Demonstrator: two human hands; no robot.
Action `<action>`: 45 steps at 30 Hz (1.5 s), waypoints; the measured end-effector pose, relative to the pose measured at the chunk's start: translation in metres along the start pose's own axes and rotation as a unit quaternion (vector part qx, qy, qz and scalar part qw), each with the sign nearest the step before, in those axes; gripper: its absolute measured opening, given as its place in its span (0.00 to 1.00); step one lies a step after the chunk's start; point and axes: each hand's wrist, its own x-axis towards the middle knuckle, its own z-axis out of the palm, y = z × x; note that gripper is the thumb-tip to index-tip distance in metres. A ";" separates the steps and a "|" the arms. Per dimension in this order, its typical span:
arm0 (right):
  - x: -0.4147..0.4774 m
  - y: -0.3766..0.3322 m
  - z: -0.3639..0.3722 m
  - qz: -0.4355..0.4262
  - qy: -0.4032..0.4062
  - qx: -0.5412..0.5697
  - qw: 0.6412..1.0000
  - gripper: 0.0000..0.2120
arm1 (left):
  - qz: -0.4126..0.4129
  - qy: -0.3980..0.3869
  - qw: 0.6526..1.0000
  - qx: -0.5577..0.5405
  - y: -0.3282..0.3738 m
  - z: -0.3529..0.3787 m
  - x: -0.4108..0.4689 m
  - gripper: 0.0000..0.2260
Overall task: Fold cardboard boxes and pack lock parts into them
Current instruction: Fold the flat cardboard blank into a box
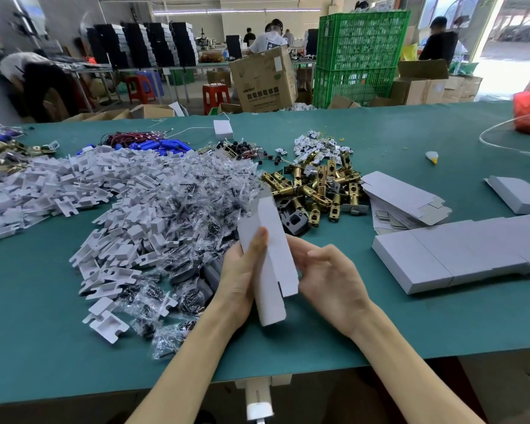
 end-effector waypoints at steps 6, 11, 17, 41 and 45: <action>0.000 0.006 0.008 -0.017 0.039 -0.037 0.998 0.19 | 0.051 0.004 0.994 0.094 -0.008 0.001 -0.001 0.25; -0.001 0.002 0.005 -0.018 0.103 -0.015 0.994 0.20 | 0.053 -0.008 0.993 0.106 -0.010 0.002 0.000 0.20; -0.002 -0.003 0.000 -0.025 0.122 0.008 0.992 0.17 | 0.067 -0.019 0.993 0.096 -0.010 0.000 0.001 0.12; 0.002 0.006 -0.005 -0.075 0.178 -0.016 0.981 0.13 | 0.097 -0.018 0.994 0.043 -0.011 -0.003 0.000 0.11; 0.003 0.007 -0.005 -0.087 0.193 -0.034 0.977 0.13 | 0.083 -0.012 0.996 0.035 -0.009 -0.001 -0.002 0.12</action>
